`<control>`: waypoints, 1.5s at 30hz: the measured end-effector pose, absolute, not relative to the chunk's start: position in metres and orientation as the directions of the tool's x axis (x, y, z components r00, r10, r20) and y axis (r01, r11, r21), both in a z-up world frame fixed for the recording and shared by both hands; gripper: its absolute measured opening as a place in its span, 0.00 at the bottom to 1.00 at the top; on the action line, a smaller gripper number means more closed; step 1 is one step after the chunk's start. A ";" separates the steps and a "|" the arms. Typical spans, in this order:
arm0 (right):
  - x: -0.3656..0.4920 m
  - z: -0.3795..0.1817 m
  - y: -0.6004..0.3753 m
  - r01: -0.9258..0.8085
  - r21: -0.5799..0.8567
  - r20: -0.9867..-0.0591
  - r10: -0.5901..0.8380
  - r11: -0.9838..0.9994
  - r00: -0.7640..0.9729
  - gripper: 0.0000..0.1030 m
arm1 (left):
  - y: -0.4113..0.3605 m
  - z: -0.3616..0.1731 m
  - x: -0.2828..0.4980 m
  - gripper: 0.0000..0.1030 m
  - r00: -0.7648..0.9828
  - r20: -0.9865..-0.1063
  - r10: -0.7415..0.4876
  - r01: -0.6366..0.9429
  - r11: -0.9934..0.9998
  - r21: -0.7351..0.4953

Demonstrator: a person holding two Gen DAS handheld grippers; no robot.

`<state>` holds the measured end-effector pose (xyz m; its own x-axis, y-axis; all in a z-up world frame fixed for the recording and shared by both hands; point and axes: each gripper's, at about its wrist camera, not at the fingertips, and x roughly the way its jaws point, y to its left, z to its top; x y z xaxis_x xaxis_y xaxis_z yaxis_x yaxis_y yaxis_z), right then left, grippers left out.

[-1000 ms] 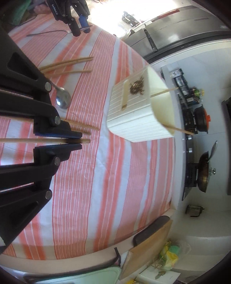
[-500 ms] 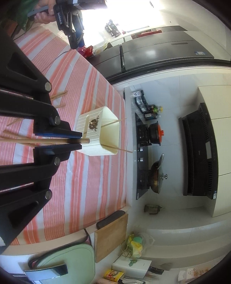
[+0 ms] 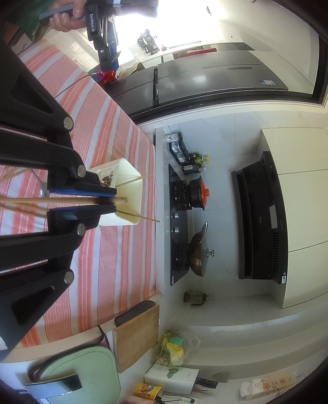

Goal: Organize utensils
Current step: 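Carry the spoon and chopstick over the holder and lower them in, then open both tools to release spoon and chopstick into the holder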

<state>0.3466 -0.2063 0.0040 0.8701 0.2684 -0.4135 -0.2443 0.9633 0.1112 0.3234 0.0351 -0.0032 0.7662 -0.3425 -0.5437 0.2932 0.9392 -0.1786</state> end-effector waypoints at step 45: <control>0.615 -0.040 -0.144 -0.310 0.172 -0.580 0.351 0.935 0.735 0.09 | -0.007 -0.030 0.577 0.63 0.667 -0.679 -0.306 0.216 0.952 -0.217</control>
